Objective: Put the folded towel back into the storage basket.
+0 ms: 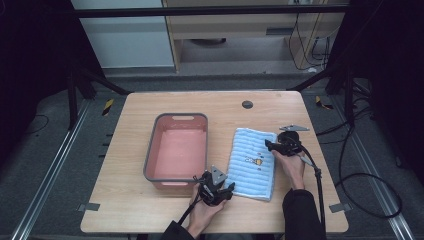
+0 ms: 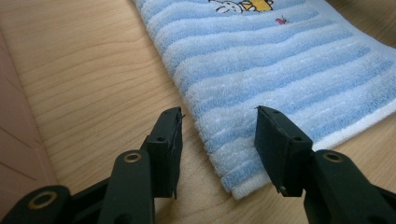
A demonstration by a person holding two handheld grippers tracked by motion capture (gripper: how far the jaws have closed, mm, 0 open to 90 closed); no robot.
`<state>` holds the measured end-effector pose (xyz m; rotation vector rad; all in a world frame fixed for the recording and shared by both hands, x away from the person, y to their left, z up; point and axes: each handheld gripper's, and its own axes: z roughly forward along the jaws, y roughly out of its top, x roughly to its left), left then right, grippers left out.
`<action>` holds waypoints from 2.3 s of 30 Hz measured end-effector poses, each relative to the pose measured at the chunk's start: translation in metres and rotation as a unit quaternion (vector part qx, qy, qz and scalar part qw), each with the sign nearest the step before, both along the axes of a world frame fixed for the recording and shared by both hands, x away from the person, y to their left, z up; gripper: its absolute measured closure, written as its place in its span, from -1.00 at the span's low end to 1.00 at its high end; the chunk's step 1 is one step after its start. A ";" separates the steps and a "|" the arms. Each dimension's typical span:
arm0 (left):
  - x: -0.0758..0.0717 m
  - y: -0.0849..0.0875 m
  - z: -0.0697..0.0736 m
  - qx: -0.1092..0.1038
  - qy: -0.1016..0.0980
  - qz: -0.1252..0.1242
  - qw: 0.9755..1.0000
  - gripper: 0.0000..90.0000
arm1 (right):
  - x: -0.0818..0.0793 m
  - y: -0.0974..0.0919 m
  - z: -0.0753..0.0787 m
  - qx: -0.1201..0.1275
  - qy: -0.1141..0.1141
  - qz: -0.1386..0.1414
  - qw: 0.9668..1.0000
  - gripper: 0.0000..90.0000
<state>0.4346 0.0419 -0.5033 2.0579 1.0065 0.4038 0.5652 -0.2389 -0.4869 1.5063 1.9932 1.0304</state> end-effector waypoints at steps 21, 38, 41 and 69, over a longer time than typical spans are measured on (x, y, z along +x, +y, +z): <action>-0.001 -0.006 0.002 -0.015 0.032 0.007 0.999 0.80 | -0.001 0.003 -0.016 0.028 0.028 0.022 0.999 0.80; -0.008 0.005 0.022 -0.066 0.012 -0.003 0.998 0.87 | -0.020 0.004 0.023 0.044 -0.023 0.055 0.997 0.85; -0.013 0.005 0.031 -0.062 0.000 -0.011 0.998 0.87 | -0.022 0.004 0.027 0.042 -0.030 0.057 0.997 0.85; -0.019 0.031 0.095 -0.075 -0.063 -0.021 0.995 0.87 | -0.036 0.026 0.108 0.048 -0.110 0.067 0.990 0.85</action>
